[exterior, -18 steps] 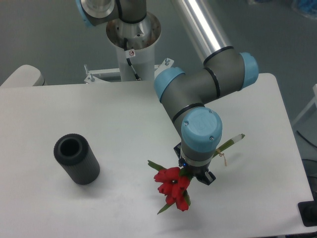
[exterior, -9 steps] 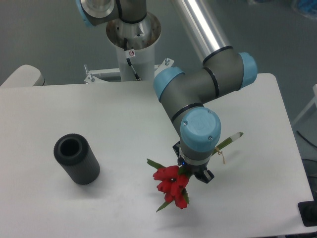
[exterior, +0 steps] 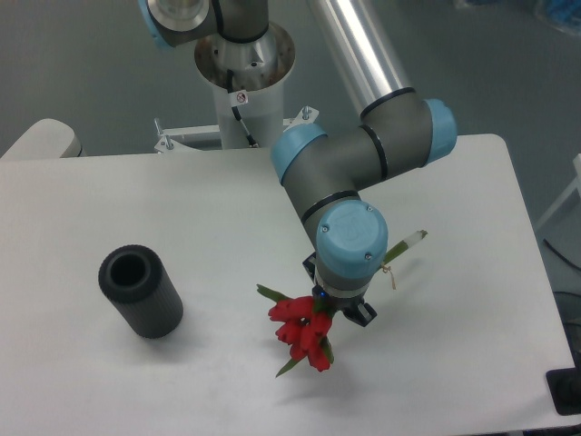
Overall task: Place the flowers on the table
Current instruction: 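Move the held tulips toward the black cylinder and lower them onto the table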
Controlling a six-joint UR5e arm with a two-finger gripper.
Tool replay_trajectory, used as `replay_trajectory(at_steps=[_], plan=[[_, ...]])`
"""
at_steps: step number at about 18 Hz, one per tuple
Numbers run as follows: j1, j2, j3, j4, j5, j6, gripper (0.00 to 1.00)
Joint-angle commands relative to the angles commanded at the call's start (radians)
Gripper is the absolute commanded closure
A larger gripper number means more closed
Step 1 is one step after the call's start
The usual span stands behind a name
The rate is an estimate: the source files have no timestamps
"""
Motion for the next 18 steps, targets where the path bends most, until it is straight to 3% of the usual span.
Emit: replay_trajectory(at_steps=[6,8,15,18], plan=[[-0.049,-0.014,-0.023,0.008,0.003,-0.170,1.00],[-0.051,-0.012,-0.057,0.011,0.002,-0.227,1.00],[-0.051,-0.006,-0.127,0.012,0.002,-0.241,1.00],[-0.051,-0.009,-0.133,0.014,0.002,-0.241,0.87]])
